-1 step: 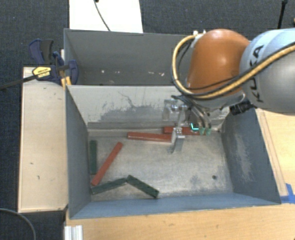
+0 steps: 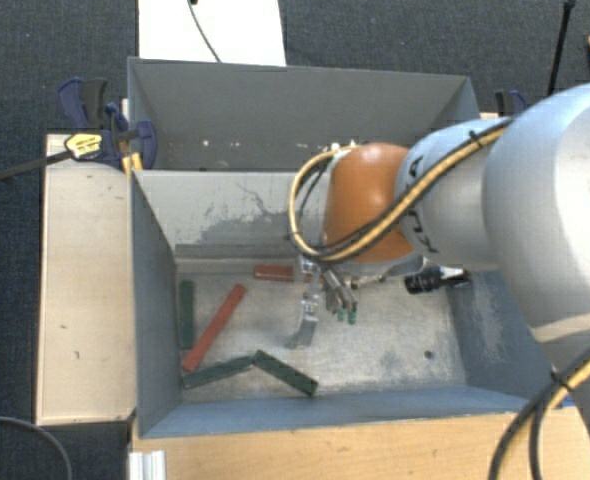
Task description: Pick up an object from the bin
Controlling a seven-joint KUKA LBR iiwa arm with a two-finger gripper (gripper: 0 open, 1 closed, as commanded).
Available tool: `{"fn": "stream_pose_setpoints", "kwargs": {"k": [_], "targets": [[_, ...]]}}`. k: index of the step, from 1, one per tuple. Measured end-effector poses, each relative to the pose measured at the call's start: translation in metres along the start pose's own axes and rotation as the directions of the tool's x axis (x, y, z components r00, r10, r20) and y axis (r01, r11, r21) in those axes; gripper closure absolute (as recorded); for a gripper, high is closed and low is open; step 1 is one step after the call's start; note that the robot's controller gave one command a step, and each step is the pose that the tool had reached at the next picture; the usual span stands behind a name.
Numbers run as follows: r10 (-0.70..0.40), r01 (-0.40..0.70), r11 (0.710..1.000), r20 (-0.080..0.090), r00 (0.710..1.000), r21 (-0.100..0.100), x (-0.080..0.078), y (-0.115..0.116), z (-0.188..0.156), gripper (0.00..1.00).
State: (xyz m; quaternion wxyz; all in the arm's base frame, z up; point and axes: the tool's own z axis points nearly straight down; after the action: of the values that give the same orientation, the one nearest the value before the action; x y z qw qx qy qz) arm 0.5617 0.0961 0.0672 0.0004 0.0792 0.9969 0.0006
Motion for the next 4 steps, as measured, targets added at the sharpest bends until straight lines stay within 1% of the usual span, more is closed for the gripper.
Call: {"fn": "stream_pose_setpoints", "kwargs": {"k": [1, 2, 3, 4], "targets": [[0.004, -0.004, 1.000, 0.003, 1.000, -0.001, -0.001, -0.001, -0.003, 1.00], [0.003, -0.003, 1.000, 0.006, 1.000, -0.002, 0.017, 0.006, -0.056, 1.00], [0.005, -0.005, 1.000, 0.003, 1.000, -0.001, 0.018, 0.005, -0.053, 0.00], [0.137, -0.137, 0.991, 0.002, 0.991, 0.000, -0.028, 0.010, -0.002, 0.00]]}}
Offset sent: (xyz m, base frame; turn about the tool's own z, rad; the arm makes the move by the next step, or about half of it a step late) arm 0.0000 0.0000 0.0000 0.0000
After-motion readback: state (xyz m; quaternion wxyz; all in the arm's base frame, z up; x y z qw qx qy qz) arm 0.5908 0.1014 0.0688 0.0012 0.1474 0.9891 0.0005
